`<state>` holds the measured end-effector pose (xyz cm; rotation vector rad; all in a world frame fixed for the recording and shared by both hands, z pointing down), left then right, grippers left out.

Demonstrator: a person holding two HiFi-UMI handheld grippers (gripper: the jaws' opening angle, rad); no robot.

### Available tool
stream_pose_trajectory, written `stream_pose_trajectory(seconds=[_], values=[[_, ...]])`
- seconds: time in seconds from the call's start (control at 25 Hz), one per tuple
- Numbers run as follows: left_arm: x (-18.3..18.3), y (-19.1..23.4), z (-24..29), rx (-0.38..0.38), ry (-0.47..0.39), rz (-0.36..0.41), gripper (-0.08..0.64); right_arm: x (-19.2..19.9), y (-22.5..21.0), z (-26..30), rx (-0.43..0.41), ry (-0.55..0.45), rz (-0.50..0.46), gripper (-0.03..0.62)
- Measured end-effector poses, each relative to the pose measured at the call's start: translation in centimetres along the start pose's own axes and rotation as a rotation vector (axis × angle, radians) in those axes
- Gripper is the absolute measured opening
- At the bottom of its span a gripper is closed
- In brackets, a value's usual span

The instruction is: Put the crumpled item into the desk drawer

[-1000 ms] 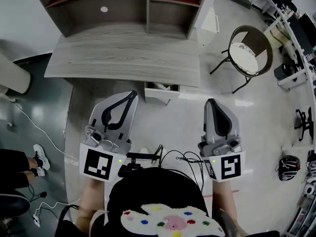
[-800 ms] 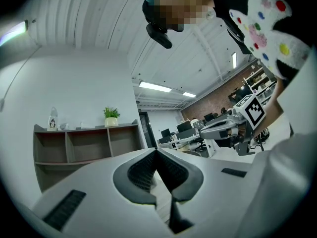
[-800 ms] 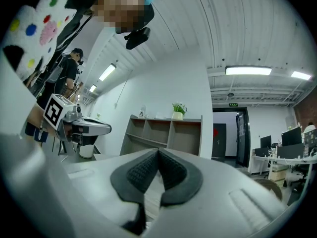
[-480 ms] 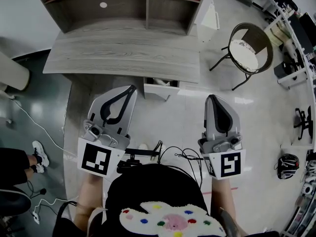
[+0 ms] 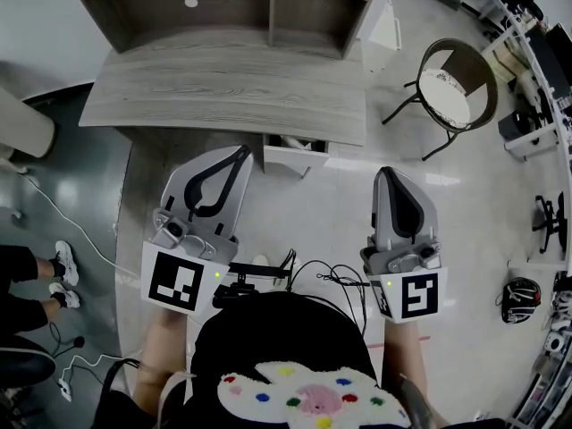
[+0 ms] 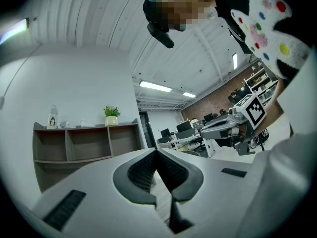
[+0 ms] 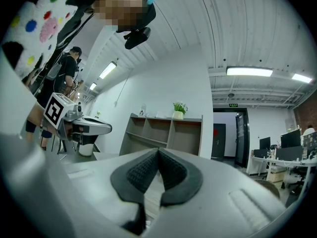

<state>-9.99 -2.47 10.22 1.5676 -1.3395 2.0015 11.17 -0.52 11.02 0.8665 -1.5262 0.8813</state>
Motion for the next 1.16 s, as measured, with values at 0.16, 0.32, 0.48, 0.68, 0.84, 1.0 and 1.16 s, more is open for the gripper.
stream_pose_trajectory(seconds=[0.16,0.32,0.48,0.68,0.84,1.0,1.16], values=[[0.15,0.06,-0.05,0.000,0.006,0.000,0.006,0.03,0.21,0.20,-0.005,0.003,-0.004,0.009],[0.37,0.19,0.02,-0.001,0.007,-0.004,0.006,0.16,0.26,0.46,-0.008,0.005,0.000,0.009],[0.43,0.24,-0.03,0.000,0.007,-0.005,0.006,0.25,0.31,0.47,-0.009,0.009,0.008,0.008],[0.37,0.17,0.05,0.002,0.007,-0.006,0.006,0.35,0.27,0.49,-0.008,0.017,0.020,0.008],[0.47,0.04,0.09,0.002,0.006,-0.009,0.006,0.53,0.27,0.44,-0.008,0.019,0.021,0.009],[0.56,0.09,0.11,0.004,0.006,-0.006,0.006,0.62,0.25,0.51,-0.007,0.022,0.022,0.009],[0.81,0.20,0.08,0.005,0.005,-0.004,0.006,0.79,0.39,0.68,-0.007,0.025,0.021,0.009]])
Point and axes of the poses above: the fingertips, and each gripper's own axes: z forward along the fingers, y to its left, x out of its underside, the point moved 4 cm from there along -z, backward along the fingers, and after that the axes turned 15 degrees about z, right-handed, at the moved point
